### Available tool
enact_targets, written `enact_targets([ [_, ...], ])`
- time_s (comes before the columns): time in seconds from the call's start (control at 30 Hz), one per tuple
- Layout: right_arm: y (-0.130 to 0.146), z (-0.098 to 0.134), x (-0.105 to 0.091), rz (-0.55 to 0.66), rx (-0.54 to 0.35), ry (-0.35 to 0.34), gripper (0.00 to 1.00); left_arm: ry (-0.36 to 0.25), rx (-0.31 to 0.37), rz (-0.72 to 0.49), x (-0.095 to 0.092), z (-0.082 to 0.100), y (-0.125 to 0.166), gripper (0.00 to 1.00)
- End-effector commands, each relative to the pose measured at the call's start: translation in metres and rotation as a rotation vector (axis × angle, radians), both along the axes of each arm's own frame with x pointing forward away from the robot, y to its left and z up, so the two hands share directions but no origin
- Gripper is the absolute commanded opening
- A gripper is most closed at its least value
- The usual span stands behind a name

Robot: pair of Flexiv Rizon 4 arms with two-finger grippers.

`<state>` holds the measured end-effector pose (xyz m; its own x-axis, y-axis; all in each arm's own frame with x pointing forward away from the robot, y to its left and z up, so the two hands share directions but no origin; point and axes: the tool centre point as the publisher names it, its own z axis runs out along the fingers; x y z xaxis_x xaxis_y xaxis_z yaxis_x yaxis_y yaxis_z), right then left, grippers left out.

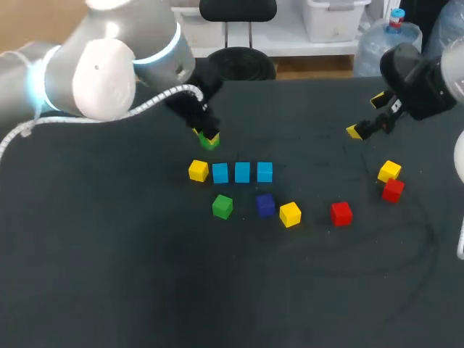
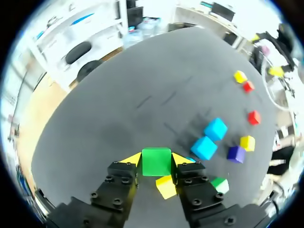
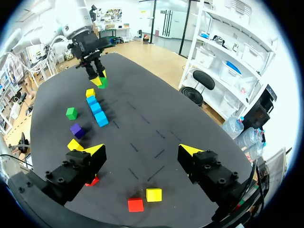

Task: Place the blue cubes, place green cubes on the blue cubes, place the yellow cubes on the green cubes, then place the red cubes on the yellow cubes, and place purple cube on the red cubes.

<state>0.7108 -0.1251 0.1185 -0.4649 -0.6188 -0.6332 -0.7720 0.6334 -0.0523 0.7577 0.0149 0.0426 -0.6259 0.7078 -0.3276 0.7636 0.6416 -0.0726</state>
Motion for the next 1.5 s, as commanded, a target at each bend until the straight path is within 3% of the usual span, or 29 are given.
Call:
enact_targets([
  [0.03, 0.001, 0.000, -0.001, -0.004, -0.003, -0.002, 1.00, -0.021, -0.056, -0.127, -0.014, 0.010, 0.011, 0.00],
  [0.6, 0.001, 0.000, -0.001, -0.004, -0.003, -0.002, 1.00, -0.118, 0.022, -0.481, -0.034, 0.036, 0.014, 0.00],
  [1.1, 0.001, 0.000, -0.001, -0.004, -0.003, -0.002, 1.00, -0.142, 0.076, -0.527, -0.042, 0.029, 0.002, 0.00],
  [1.5, 0.001, 0.000, -0.001, -0.004, -0.003, -0.002, 1.00, -0.126, 0.052, -0.585, -0.052, 0.022, -0.010, 0.00],
])
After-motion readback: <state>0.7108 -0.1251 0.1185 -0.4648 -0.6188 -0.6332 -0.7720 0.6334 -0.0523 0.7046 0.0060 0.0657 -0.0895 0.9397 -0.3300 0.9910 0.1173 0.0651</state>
